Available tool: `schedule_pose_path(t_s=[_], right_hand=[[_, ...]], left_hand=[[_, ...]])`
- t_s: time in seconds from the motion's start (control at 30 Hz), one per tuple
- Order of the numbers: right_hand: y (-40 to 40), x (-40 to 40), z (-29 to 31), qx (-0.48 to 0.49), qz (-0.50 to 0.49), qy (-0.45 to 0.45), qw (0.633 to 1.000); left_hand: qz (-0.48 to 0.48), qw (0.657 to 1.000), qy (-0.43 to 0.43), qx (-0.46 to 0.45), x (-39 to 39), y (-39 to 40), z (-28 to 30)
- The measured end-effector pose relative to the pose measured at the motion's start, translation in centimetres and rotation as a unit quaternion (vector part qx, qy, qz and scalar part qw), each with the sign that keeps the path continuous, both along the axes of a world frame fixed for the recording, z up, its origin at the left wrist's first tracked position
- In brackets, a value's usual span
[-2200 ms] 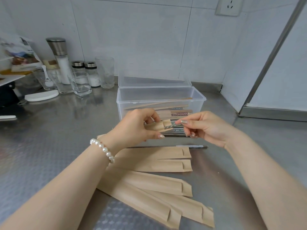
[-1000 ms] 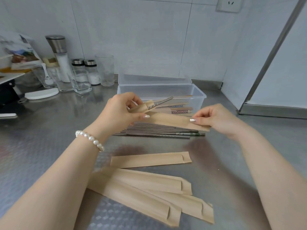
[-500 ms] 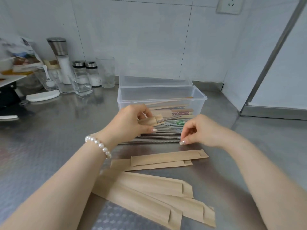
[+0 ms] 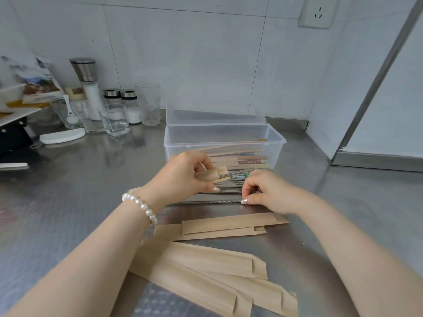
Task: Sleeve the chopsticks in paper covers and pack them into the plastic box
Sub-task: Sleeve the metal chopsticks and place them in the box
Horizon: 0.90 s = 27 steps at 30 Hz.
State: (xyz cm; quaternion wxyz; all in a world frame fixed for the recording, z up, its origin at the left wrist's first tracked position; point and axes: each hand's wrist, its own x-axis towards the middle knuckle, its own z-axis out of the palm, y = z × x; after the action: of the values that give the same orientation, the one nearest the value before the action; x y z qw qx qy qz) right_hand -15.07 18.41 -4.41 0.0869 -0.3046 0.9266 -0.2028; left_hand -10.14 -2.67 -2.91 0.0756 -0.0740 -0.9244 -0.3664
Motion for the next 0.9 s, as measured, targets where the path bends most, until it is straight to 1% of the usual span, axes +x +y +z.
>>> schedule_pose_path(t_s=[0.07,0.13,0.23,0.3,0.33,0.37,0.4,0.43,0.47,0.5,0.53,0.57,0.6,0.67,0.73,0.8,0.9], right_hand=[[-0.1,0.0,0.1,0.019,0.008,0.008,1.000],[0.1,0.2,0.6,-0.010,-0.001,-0.006,1.000],[1.6,0.2,1.9,-0.113,-0.031,-0.063,0.991],[2.8,0.2,2.8,-0.194,-0.052,-0.070,0.977],[3.2,0.2,3.2,-0.248,-0.063,-0.067,0.964],[3.5,0.1,3.6,-0.315,-0.073,-0.065,0.944],[3.7,0.1,3.9,-0.392,-0.085,-0.075,0.913],[3.9,0.0,4.1,-0.471,-0.092,-0.101,0.871],[4.0,-0.2,4.4,-0.545,-0.099,-0.135,0.821],[4.2,-0.4,4.4,-0.601,-0.105,-0.156,0.777],[4.3,-0.7,4.4,-0.637,-0.117,-0.168,0.743],[4.5,-1.0,4.2,-0.658,-0.140,-0.166,0.721],[4.6,-1.4,3.9,-0.666,-0.172,-0.157,0.709],[4.8,-2.1,3.2,-0.665,-0.239,-0.128,0.696],[5.0,-2.5,2.7,-0.674,-0.287,-0.110,0.672],[5.2,-2.7,2.6,-0.685,-0.316,-0.102,0.648],[5.2,-2.7,2.6,-0.685,-0.334,-0.096,0.640]], left_hand=[[0.001,1.000,0.000,-0.001,0.0,-0.1,0.0],[0.004,1.000,0.001,-0.001,-0.1,-0.1,-0.1],[0.008,1.000,0.005,0.016,0.0,-0.2,0.1],[0.008,1.000,0.005,0.022,0.1,-0.2,0.2],[0.008,1.000,0.005,0.021,0.1,-0.2,0.2],[0.008,1.000,0.005,0.019,0.1,-0.2,0.2],[0.008,1.000,0.005,0.021,0.0,-0.2,0.2],[0.006,1.000,0.002,0.025,0.0,-0.2,0.1],[0.004,1.000,-0.001,0.028,0.0,-0.1,0.1],[0.002,1.000,-0.002,0.027,0.0,-0.1,0.1],[0.001,1.000,-0.002,0.025,0.0,-0.1,0.0],[0.001,1.000,-0.001,0.023,-0.1,0.0,0.0],[0.000,1.000,-0.001,0.021,0.0,0.0,0.0],[-0.001,1.000,0.000,0.013,0.0,0.0,0.0],[0.000,1.000,0.002,0.005,0.1,0.1,0.0],[0.000,1.000,0.003,0.001,0.1,0.1,0.1],[-0.006,1.000,0.009,-0.015,0.2,0.2,0.0]])
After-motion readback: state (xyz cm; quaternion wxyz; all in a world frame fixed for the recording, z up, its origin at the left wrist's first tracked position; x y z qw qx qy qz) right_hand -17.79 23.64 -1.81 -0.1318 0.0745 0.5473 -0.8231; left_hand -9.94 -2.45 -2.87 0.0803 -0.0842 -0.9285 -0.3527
